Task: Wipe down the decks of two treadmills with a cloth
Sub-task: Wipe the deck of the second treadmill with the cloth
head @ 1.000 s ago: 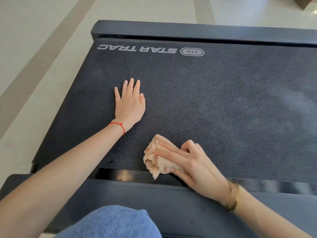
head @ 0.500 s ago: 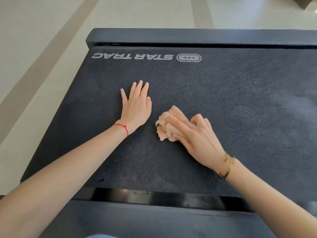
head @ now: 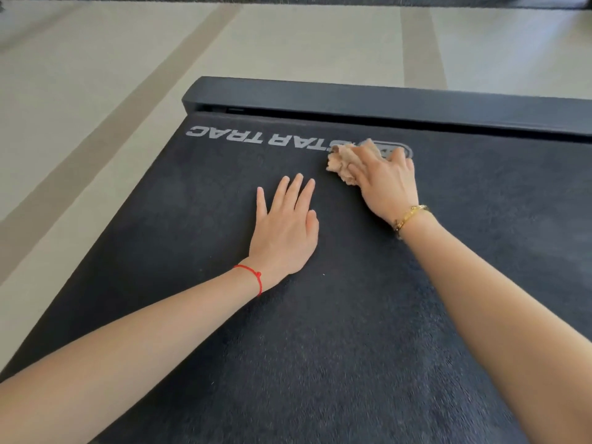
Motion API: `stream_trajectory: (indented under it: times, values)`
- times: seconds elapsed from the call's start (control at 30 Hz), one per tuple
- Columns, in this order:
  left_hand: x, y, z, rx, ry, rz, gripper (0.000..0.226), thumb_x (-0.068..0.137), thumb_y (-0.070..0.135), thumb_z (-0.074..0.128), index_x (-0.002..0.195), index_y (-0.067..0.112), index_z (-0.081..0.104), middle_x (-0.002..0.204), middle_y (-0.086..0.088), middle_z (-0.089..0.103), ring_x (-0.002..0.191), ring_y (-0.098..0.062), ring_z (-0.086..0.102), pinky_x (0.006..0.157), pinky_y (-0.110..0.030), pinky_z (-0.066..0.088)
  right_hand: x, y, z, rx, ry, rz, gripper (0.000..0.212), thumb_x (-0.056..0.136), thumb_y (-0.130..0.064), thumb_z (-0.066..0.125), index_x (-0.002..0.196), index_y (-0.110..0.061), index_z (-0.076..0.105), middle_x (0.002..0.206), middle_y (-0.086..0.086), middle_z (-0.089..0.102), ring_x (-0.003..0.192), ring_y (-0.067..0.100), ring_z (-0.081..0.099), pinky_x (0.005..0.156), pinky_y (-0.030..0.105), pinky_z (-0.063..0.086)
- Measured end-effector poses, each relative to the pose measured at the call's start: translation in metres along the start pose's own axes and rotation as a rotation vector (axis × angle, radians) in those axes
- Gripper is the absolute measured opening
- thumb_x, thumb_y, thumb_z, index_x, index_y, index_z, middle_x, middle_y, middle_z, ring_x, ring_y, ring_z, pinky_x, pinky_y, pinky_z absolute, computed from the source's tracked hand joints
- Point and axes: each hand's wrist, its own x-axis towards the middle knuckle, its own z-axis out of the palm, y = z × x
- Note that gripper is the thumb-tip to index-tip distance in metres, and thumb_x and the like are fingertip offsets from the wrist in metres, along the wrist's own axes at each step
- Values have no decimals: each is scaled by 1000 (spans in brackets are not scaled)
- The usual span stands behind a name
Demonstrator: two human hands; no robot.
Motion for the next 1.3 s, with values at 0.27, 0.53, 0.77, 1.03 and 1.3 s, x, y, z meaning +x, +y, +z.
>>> stream_trajectory:
  times: [0.27,0.53,0.77,1.03,1.3]
  values:
    - [2,-1,4,22,2,2,60,100,38,10,158,23,6,166,3,4,153,-17,-2,122,-55,3,70,54,7,-66,26,136,39,101,-41,41,136,-24,49,106,25,64,106,42,44,89,46,33]
    - [2,-6,4,26,-1,0,59,102,38,14,158,24,6,166,4,4,153,-16,-2,122,-53,2,39,4,11,10,20,-248,41,101,-36,46,140,-25,47,123,16,59,96,38,47,83,45,36]
    - [3,-6,4,-11,-2,-4,56,103,36,19,158,26,9,166,5,6,153,-15,0,122,-53,1,17,92,-17,-120,9,166,44,100,-38,45,141,-20,44,107,26,64,102,42,46,88,49,35]
    - [3,-5,4,-15,7,0,56,103,35,21,158,25,12,166,4,9,153,-16,2,122,-54,2,-91,8,-37,87,-51,-226,45,99,-39,48,143,-35,44,147,-3,47,81,27,44,80,40,40]
    - [2,-5,3,-28,10,14,55,105,35,21,158,23,15,165,2,12,153,-18,5,122,-54,1,-117,29,-48,-14,-22,13,44,101,-36,47,144,-43,38,151,-13,41,83,22,38,81,38,35]
